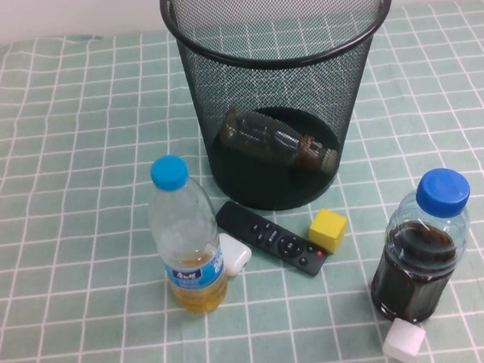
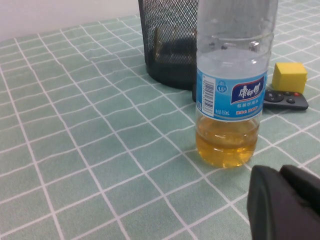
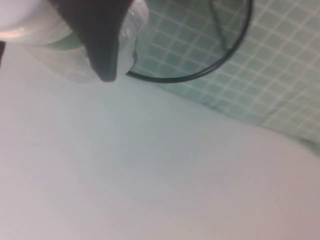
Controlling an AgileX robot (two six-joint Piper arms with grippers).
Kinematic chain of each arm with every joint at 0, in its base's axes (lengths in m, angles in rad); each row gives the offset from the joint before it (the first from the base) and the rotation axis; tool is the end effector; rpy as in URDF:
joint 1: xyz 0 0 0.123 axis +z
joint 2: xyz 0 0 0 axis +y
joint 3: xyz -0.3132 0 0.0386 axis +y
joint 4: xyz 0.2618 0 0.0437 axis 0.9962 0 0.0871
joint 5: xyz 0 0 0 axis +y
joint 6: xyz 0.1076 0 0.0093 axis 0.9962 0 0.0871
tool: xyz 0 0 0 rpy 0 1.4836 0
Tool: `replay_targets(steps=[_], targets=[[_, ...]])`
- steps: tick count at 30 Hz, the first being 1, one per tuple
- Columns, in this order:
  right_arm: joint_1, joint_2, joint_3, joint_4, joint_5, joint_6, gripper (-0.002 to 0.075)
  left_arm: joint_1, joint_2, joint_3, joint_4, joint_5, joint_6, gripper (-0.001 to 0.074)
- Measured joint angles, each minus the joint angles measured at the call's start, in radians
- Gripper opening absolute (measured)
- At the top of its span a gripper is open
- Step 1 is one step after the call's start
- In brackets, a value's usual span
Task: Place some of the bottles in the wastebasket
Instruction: Place the bottle in the trash can
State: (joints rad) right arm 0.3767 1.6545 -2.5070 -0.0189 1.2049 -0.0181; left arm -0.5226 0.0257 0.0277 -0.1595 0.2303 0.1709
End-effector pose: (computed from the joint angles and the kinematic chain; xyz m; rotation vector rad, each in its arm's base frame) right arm 0.2873 0.1116 0.6294 -0.3552 1.8075 0.2305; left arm 0.0479 -0.0321 0.1784 0.4992 1.7102 -0.3990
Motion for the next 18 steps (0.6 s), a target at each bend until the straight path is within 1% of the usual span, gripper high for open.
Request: replay_targets(steps=[3, 6, 12, 18], targets=[[0.038, 0.075, -0.056, 0.104, 0.014, -0.018, 0.0332, 0.000, 0.000, 0.000, 0.000, 0.000, -0.002, 0.0001], [0.063, 0.175, -0.058, 0.131, 0.027, -0.025, 0.0332, 0.000, 0.000, 0.000, 0.000, 0.000, -0.002, 0.0001], [0.068, 0.385, -0.054, 0.112, 0.036, -0.018, 0.0332, 0.000, 0.000, 0.000, 0.004, 0.000, -0.002, 0.0001], [0.068, 0.479, -0.052, 0.102, 0.047, -0.011, 0.0332, 0.000, 0.000, 0.000, 0.004, 0.000, -0.002, 0.0001]])
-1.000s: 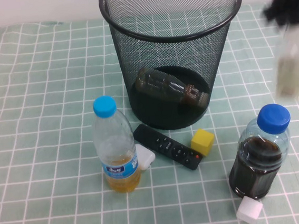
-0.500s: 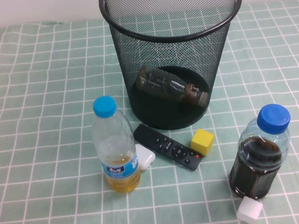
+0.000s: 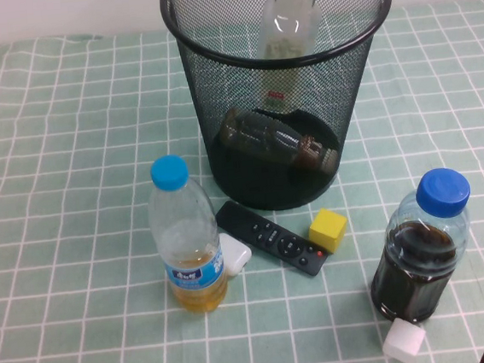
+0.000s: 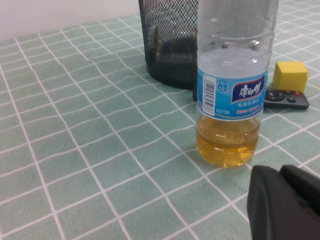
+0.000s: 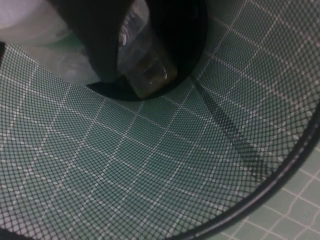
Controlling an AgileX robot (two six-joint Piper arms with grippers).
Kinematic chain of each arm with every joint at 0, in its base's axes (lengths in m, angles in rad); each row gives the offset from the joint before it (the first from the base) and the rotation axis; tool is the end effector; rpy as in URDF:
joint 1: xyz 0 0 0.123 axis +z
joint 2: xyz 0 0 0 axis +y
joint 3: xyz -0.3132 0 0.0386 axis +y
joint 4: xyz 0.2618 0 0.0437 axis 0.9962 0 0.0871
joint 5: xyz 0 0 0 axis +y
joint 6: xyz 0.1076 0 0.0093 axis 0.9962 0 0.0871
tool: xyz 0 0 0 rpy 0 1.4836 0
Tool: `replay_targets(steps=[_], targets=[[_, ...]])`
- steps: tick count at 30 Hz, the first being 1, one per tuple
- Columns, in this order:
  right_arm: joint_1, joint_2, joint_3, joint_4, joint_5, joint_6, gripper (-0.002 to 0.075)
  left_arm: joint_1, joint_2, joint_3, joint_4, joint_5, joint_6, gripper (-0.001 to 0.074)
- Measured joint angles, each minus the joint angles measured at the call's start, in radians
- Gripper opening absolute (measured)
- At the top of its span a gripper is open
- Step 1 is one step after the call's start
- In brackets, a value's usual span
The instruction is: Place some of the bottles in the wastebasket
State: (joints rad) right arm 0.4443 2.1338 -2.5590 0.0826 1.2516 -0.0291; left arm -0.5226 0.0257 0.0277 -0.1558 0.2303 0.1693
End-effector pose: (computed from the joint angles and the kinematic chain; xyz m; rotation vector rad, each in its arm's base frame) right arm 0.4477 0.2225 0.4425 -0.5555 2.2597 0.3141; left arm 0.0479 -0.0321 0.1784 0.5003 1.7098 -0.3968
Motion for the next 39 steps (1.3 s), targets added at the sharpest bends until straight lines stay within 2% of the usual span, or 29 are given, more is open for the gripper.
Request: replay_targets(steps=[7, 11, 14, 20, 28, 34, 39], targets=[[0.001, 0.053, 0.000, -0.021, 0.009, -0.001, 0.0334, 0.000, 0.000, 0.000, 0.002, 0.000, 0.000, 0.0001], [0.001, 0.063, 0.006, -0.051, 0.014, 0.011, 0.0365, 0.000, 0.000, 0.000, 0.003, 0.002, 0.000, 0.0001], [0.001, 0.047, 0.006, -0.051, 0.014, 0.017, 0.0351, 0.000, 0.000, 0.000, 0.004, 0.002, 0.000, 0.0001], [0.002, -0.066, 0.006, -0.049, 0.015, 0.029, 0.0251, 0.000, 0.000, 0.000, 0.004, 0.002, 0.000, 0.0001], [0.008, -0.304, 0.079, -0.073, 0.018, 0.081, 0.0024, 0.000, 0.000, 0.000, 0.004, 0.002, 0.000, 0.0001], [0.010, -0.505, 0.188, -0.135, 0.024, 0.104, -0.0004, 0.000, -0.002, 0.000, 0.004, 0.002, 0.000, 0.0001], [0.010, -0.671, 0.367, -0.216, 0.024, 0.102, -0.0007, 0.000, -0.002, 0.000, 0.004, 0.002, 0.000, 0.0001]])
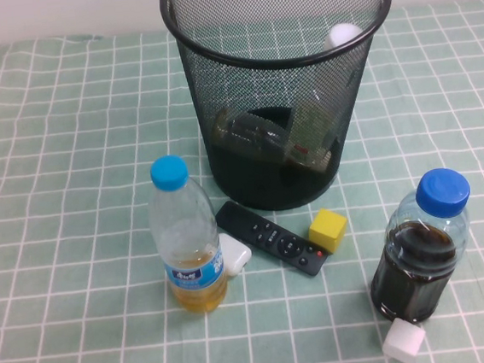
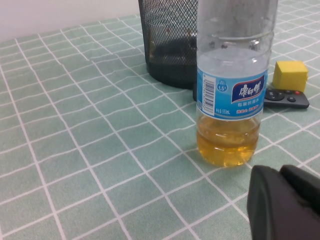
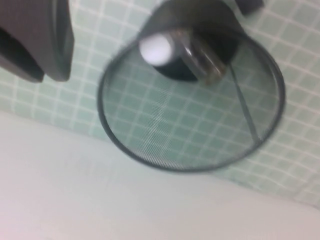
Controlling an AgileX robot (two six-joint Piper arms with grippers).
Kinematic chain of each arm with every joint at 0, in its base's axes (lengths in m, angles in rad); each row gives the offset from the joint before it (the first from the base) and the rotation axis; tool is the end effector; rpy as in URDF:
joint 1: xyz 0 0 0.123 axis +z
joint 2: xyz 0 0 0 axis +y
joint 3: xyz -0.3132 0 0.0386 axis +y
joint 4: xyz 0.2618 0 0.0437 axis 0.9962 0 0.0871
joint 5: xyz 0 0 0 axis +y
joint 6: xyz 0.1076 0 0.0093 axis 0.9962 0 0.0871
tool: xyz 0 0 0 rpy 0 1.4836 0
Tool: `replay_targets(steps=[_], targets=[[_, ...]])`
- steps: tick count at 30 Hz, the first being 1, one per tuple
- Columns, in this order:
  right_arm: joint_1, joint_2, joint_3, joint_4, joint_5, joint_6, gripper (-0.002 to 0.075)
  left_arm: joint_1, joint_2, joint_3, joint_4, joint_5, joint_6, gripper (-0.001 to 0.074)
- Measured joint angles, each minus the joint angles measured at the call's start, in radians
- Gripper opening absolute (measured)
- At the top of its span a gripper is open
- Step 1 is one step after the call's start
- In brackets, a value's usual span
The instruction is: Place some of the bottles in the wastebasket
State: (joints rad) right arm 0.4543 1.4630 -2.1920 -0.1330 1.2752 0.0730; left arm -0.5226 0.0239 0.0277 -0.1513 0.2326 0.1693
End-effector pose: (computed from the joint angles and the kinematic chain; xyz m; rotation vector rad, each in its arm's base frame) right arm 0.2459 0.1048 0.5982 -0.3440 1.9986 0.1800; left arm 0.0479 -0.0319 0.1783 0.5037 1.7091 -0.3929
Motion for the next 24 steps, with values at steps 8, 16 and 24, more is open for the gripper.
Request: replay_targets(steps=[8, 16, 24], targets=[[-0.050, -0.327, 0.501, -0.066, -0.043, -0.008, -0.0007, 0.000, 0.000, 0.000, 0.000, 0.000, 0.000, 0.0001], [-0.365, -0.937, 1.416, 0.080, -0.702, -0.265, -0.0007, 0.000, 0.000, 0.000, 0.000, 0.002, 0.000, 0.0001], [-0.466, -1.332, 2.064, 0.270, -1.095, -0.289, -0.0008, 0.000, 0.000, 0.000, 0.000, 0.002, 0.000, 0.0001]])
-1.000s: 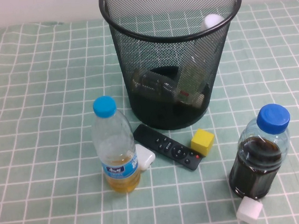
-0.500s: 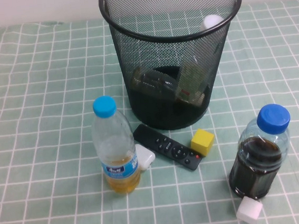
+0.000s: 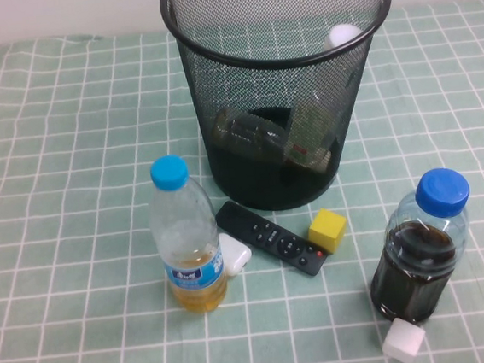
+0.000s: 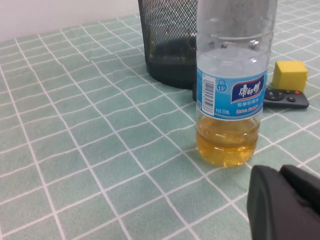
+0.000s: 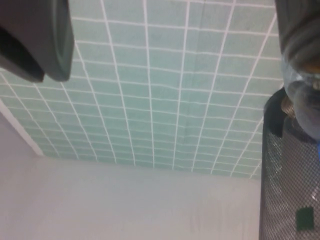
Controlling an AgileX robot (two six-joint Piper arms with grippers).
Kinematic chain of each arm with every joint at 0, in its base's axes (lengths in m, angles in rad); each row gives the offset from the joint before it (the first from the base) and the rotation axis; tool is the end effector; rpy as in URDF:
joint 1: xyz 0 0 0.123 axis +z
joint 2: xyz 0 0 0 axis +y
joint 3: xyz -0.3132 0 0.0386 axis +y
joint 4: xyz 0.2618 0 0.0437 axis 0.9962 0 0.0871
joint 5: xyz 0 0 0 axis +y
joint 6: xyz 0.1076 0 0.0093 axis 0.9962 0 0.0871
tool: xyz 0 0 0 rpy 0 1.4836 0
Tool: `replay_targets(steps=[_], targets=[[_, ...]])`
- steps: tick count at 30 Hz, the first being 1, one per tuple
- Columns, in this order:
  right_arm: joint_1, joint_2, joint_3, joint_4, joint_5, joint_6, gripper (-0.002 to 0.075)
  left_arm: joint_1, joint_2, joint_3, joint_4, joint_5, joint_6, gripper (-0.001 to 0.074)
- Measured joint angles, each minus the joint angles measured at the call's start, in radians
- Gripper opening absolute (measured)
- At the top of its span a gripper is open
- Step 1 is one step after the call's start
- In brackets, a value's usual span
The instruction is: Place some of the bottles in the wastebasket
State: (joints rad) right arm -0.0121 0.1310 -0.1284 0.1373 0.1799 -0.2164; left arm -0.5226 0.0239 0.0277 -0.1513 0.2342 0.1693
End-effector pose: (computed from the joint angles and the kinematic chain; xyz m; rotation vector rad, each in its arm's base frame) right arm 0.0640 0.0019 0.2350 -0.0761 1.6629 -0.0504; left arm 0.0478 -0.0319 0.1781 0.5043 1.7106 -0.3928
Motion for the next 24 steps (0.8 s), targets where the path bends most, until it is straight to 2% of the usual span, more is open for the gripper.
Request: replay_targets(steps=[4, 11, 16, 24], targets=[[0.000, -0.100, 0.145, 0.024, -0.056, 0.000, -0.0008, 0.000, 0.000, 0.000, 0.000, 0.000, 0.000, 0.0001], [0.000, -0.138, 0.156, 0.009, 0.019, -0.005, -0.0008, 0.000, 0.000, 0.000, 0.000, 0.000, 0.000, 0.0001], [0.000, -0.138, 0.156, -0.010, 0.171, 0.014, -0.0008, 0.000, 0.000, 0.000, 0.000, 0.000, 0.000, 0.0001], [0.000, -0.138, 0.156, -0.018, 0.191, 0.021, -0.0008, 0.000, 0.000, 0.000, 0.000, 0.000, 0.000, 0.0001]])
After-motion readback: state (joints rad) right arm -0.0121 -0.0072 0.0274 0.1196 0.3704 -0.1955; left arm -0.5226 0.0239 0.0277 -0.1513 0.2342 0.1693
